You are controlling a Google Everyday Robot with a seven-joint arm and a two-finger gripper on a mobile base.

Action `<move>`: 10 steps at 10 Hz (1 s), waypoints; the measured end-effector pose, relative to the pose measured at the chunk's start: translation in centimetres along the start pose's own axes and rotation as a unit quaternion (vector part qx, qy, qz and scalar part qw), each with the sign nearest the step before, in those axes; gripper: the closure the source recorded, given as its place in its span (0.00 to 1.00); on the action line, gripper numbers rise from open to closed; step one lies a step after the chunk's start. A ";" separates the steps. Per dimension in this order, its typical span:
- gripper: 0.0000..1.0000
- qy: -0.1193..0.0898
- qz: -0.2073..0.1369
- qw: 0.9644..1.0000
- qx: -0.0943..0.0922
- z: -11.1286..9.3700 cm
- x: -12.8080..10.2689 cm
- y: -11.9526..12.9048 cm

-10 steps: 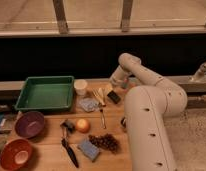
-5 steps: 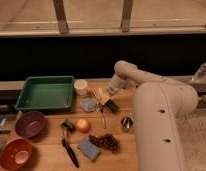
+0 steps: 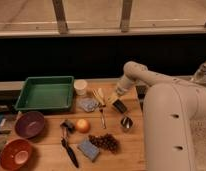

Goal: Wipe table surface with eraser

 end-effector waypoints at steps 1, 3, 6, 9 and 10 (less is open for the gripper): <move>1.00 -0.002 0.007 1.000 0.005 -0.5 -0.5 -1.2; 1.00 -0.010 0.030 0.999 -0.001 -1.1 -0.9 -4.3; 1.00 -0.009 0.031 0.999 -0.012 -1.0 -2.9 -6.6; 1.00 0.003 0.007 1.000 -0.023 0.1 -3.5 -4.9; 1.00 0.009 -0.004 1.000 -0.027 0.6 -3.5 -3.5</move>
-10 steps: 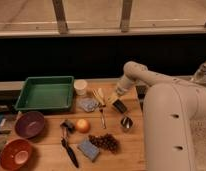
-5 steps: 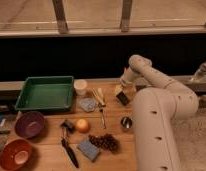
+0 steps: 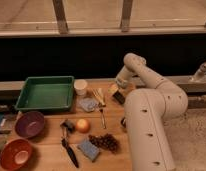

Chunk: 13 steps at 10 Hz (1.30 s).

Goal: Wipe table surface with eraser

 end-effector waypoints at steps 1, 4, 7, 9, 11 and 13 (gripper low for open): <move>1.00 0.007 -0.012 1.000 -0.005 0.7 0.2 2.0; 1.00 0.028 -0.029 0.999 -0.020 2.5 2.6 7.5; 1.00 0.025 -0.009 1.000 -0.011 1.9 5.2 8.3; 1.00 0.014 0.011 1.000 0.003 0.5 6.5 6.8; 1.00 0.004 0.038 0.999 0.018 -1.4 7.3 3.4; 1.00 -0.001 0.060 0.998 0.031 -3.0 7.4 0.0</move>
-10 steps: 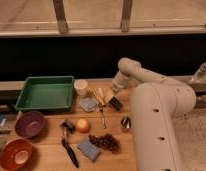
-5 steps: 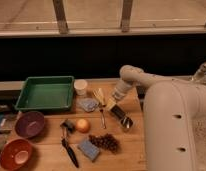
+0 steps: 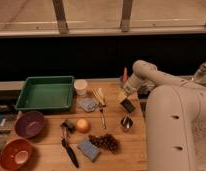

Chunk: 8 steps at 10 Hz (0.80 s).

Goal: Wipe table surface with eraser

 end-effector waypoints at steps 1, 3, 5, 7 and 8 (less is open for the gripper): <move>1.00 0.000 0.005 1.000 0.004 -0.4 -0.3 -1.1; 1.00 0.004 -0.003 1.000 0.006 -0.2 -1.9 -1.5; 1.00 0.012 -0.033 0.999 0.001 1.1 -4.1 0.7; 1.00 0.019 -0.069 0.997 -0.011 2.5 -5.4 3.9; 1.00 0.023 -0.089 0.996 -0.019 3.3 -5.4 5.9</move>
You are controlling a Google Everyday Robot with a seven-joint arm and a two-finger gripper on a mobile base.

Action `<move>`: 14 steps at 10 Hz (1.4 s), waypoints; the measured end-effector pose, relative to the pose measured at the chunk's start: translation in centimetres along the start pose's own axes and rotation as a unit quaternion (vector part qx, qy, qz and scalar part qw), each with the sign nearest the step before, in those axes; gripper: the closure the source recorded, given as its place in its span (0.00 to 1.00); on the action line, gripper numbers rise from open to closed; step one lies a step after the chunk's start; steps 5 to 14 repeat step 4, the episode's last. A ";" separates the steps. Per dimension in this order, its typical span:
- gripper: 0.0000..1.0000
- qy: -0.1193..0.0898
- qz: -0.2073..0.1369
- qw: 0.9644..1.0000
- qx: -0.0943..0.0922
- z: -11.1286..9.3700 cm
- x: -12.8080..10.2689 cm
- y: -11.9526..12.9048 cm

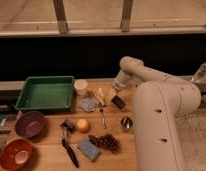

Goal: Wipe table surface with eraser

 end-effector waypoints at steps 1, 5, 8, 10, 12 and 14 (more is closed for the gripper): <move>1.00 0.004 -0.022 1.000 -0.011 0.9 -0.1 2.1; 1.00 0.011 -0.034 0.999 -0.027 2.0 1.8 4.4; 1.00 0.011 -0.034 0.999 -0.027 2.0 1.8 4.4; 1.00 0.011 -0.034 0.999 -0.027 2.0 1.8 4.4; 1.00 0.011 -0.034 0.999 -0.027 2.0 1.8 4.4; 1.00 0.011 -0.034 0.999 -0.027 2.0 1.8 4.4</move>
